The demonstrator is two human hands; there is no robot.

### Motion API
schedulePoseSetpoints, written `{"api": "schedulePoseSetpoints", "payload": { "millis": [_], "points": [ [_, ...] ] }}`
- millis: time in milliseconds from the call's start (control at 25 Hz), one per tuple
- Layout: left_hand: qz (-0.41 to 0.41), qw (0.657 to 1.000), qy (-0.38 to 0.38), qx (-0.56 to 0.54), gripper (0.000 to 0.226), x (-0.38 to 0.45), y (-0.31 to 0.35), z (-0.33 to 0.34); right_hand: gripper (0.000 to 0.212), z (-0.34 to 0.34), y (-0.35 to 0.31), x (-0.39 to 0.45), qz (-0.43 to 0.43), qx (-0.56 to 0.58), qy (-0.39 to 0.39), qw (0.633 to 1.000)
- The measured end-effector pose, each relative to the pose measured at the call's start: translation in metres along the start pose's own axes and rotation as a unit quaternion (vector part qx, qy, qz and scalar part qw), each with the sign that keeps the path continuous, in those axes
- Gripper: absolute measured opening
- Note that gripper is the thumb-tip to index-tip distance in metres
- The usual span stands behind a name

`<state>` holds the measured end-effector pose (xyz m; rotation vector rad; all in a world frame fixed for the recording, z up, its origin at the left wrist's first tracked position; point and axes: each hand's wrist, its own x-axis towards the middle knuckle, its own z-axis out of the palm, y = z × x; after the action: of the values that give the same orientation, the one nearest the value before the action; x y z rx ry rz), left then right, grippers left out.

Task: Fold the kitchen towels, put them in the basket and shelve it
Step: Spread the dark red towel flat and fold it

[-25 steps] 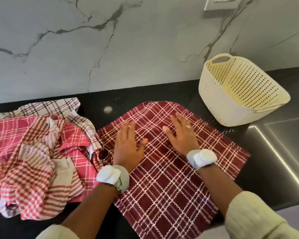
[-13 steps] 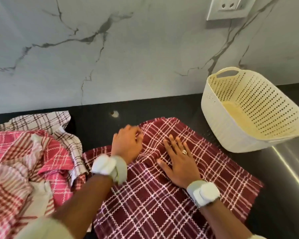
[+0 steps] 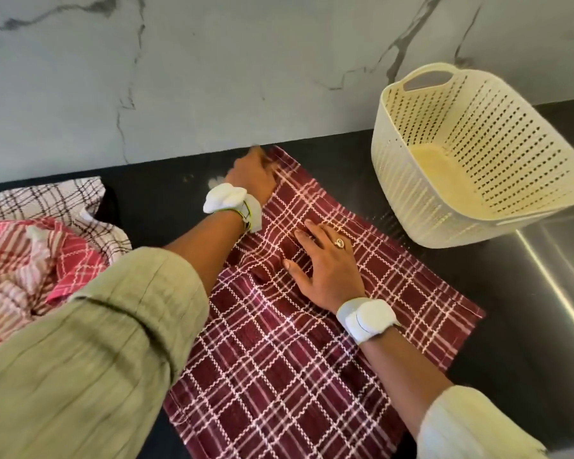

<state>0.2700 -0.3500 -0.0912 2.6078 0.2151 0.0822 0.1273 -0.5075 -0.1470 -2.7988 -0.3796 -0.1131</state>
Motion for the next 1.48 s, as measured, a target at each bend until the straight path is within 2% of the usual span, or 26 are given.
{"api": "schedulePoseSetpoints", "payload": {
  "millis": [80, 120, 200, 280, 360, 440, 560, 680, 1000, 1120, 1200, 1320, 1400, 1480],
  "points": [
    [-0.058, 0.985, 0.076, -0.142, 0.025, 0.004, 0.001, -0.007, 0.069, -0.001, 0.003, 0.005, 0.02, 0.003, -0.009, 1.0],
    [-0.038, 0.983, 0.072, -0.166, 0.028, 0.002, 0.0, -0.008, 0.072, -0.001, 0.005, 0.01, 0.023, -0.002, -0.021, 0.999],
    [0.059, 0.989, 0.007, -0.133, 0.033, -0.011, 0.0, 0.001, 0.076, -0.002, 0.012, 0.025, 0.022, -0.016, -0.044, 0.999],
    [0.127, 0.983, -0.079, -0.103, 0.038, -0.027, 0.004, 0.019, 0.073, -0.004, 0.019, 0.037, 0.023, -0.002, -0.03, 0.999],
    [0.127, 0.969, -0.157, -0.143, 0.042, -0.033, 0.009, 0.035, 0.067, -0.003, 0.023, 0.043, 0.047, 0.018, 0.032, 0.998],
    [0.101, 0.965, -0.202, -0.132, 0.047, -0.031, 0.013, 0.051, 0.069, -0.004, 0.031, 0.043, 0.092, 0.0, 0.025, 0.995],
    [0.127, 0.972, -0.172, 0.094, 0.058, -0.034, 0.009, 0.068, 0.078, -0.003, 0.038, 0.031, 0.113, -0.056, -0.029, 0.992],
    [0.146, 0.963, -0.131, 0.183, 0.07, -0.043, 0.009, 0.078, 0.081, -0.01, 0.05, 0.001, 0.125, -0.062, -0.031, 0.99],
    [0.183, 0.956, -0.139, 0.182, 0.077, -0.039, 0.008, 0.074, 0.082, -0.036, 0.085, -0.093, 0.187, -0.077, -0.041, 0.978],
    [0.188, 0.954, -0.16, 0.17, 0.074, -0.042, 0.012, 0.066, 0.084, -0.04, 0.093, -0.118, 0.218, -0.085, -0.026, 0.972],
    [0.217, 0.957, -0.132, 0.139, 0.068, -0.056, 0.016, 0.053, 0.081, -0.046, 0.087, -0.119, 0.227, -0.058, -0.017, 0.972],
    [0.23, 0.966, -0.071, 0.095, 0.06, -0.083, 0.012, 0.031, 0.06, -0.052, 0.048, -0.083, 0.161, 0.051, 0.045, 0.985],
    [0.164, 0.98, -0.038, 0.105, 0.059, -0.098, -0.012, 0.013, 0.046, -0.05, 0.009, -0.039, 0.069, 0.12, 0.051, 0.989],
    [0.075, 0.99, -0.031, 0.111, 0.058, -0.106, -0.038, -0.002, 0.042, -0.042, -0.023, 0.012, -0.01, 0.141, 0.018, 0.99]
  ]
}}
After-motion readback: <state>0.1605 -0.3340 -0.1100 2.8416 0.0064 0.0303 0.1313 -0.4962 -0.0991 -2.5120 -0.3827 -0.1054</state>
